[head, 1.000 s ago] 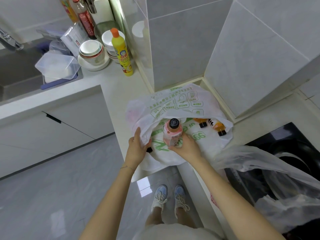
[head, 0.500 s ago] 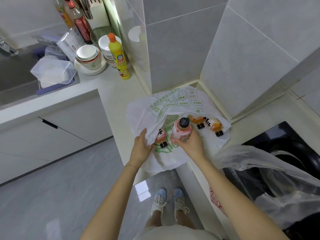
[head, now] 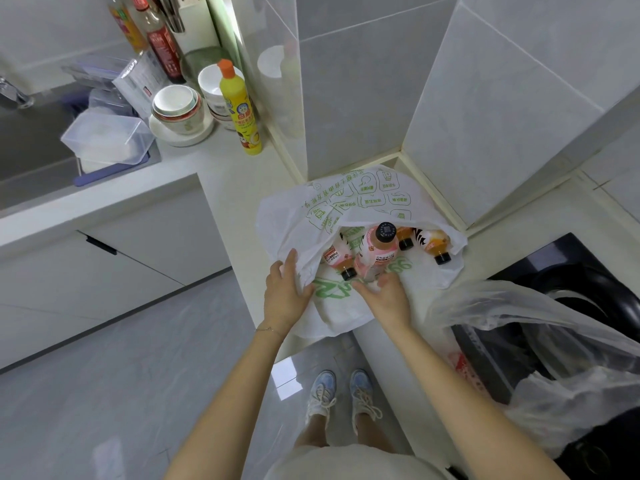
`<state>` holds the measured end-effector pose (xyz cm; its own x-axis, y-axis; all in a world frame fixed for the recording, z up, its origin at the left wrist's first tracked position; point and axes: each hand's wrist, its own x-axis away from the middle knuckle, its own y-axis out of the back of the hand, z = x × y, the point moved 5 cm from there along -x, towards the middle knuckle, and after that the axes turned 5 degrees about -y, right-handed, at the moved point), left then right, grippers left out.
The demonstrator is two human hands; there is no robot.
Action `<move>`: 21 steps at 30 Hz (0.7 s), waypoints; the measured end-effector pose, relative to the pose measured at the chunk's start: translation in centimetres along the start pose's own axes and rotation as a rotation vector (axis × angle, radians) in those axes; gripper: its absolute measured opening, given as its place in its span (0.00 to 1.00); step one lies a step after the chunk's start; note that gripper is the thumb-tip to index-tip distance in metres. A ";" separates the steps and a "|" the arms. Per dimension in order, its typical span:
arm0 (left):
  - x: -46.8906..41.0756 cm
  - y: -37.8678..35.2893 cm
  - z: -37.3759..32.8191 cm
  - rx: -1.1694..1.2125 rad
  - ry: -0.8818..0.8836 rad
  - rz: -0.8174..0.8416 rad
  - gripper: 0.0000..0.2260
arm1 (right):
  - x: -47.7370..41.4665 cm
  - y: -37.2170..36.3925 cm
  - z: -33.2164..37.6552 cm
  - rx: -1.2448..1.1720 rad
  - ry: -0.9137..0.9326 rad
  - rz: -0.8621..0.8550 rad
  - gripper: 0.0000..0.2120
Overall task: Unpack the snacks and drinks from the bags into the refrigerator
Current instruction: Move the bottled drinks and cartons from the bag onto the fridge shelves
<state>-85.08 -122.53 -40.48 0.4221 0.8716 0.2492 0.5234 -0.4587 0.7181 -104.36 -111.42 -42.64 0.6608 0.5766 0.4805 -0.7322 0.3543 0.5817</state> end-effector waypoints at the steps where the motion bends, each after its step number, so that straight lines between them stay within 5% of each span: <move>1: 0.1 0.1 -0.1 -0.045 -0.012 -0.015 0.38 | 0.4 -0.4 -0.2 0.037 -0.015 0.019 0.27; 9: 0.7 0.9 -2.6 -0.335 -0.310 -0.200 0.36 | 1.7 -3.4 1.8 -0.015 0.076 0.079 0.26; 16: 0.2 0.8 -0.7 -0.363 -0.199 -0.122 0.38 | 1.6 -4.6 1.8 -0.244 -0.010 0.072 0.17; 21: 0.5 2.1 -0.5 -0.359 -0.297 -0.284 0.35 | 1.1 -5.9 2.5 -0.313 -0.033 0.089 0.21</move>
<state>-84.12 -122.94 -38.47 0.5190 0.8425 -0.1444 0.3841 -0.0790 0.9199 -98.91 -114.78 -43.92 0.5935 0.5932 0.5439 -0.7989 0.5159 0.3091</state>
